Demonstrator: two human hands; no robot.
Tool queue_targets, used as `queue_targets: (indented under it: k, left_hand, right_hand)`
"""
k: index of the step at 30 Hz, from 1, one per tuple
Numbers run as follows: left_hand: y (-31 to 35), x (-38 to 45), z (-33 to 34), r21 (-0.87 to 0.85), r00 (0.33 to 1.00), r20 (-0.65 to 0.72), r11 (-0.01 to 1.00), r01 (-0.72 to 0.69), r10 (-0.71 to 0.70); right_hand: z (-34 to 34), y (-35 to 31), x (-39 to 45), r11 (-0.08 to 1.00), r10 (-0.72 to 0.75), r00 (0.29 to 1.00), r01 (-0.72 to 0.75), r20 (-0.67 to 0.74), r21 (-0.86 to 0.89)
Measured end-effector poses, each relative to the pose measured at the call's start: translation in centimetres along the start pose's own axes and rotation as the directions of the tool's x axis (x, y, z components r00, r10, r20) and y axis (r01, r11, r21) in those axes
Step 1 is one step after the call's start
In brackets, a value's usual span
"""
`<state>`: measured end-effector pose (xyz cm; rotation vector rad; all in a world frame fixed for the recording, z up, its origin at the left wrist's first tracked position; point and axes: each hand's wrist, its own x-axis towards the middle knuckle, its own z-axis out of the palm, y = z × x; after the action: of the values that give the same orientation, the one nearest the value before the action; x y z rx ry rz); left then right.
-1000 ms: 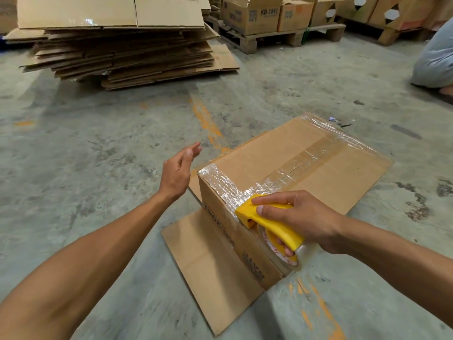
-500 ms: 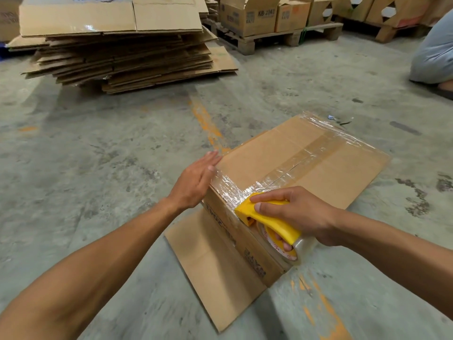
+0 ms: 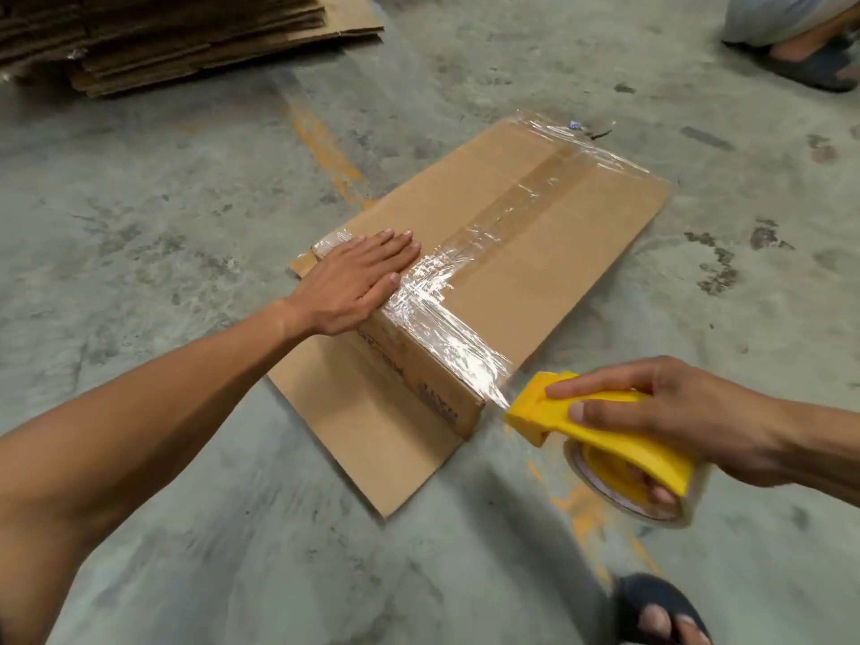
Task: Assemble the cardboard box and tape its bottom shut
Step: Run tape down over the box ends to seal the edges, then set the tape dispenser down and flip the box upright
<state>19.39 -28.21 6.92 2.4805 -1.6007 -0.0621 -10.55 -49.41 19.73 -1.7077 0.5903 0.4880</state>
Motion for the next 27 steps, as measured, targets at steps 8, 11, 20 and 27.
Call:
queue_targets:
  k: [8,11,20,27]
  left_hand:
    - [0.5,0.1,-0.3,0.018,1.0,0.025,1.0,0.017,-0.017]
    - [1.0,0.0,-0.6,0.0,0.998,0.049,0.999,0.043,-0.043]
    - [12.3,-0.1,-0.3,0.054,0.985,0.161,0.996,-0.074,0.064]
    - [16.2,0.0,1.7,0.156,0.984,0.176,0.986,-0.049,0.021]
  right_hand:
    - [-1.2,2.2,2.2,0.98,0.177,0.982,-0.182,0.065,0.076]
    - [-0.4,5.6,4.2,0.918,0.383,0.92,-0.369,0.083,-0.146]
    - [1.7,8.5,6.6,0.871,0.483,0.842,-0.433,0.24,-0.231]
    - [3.7,8.6,7.5,0.879,0.42,0.864,-0.31,0.278,-0.364]
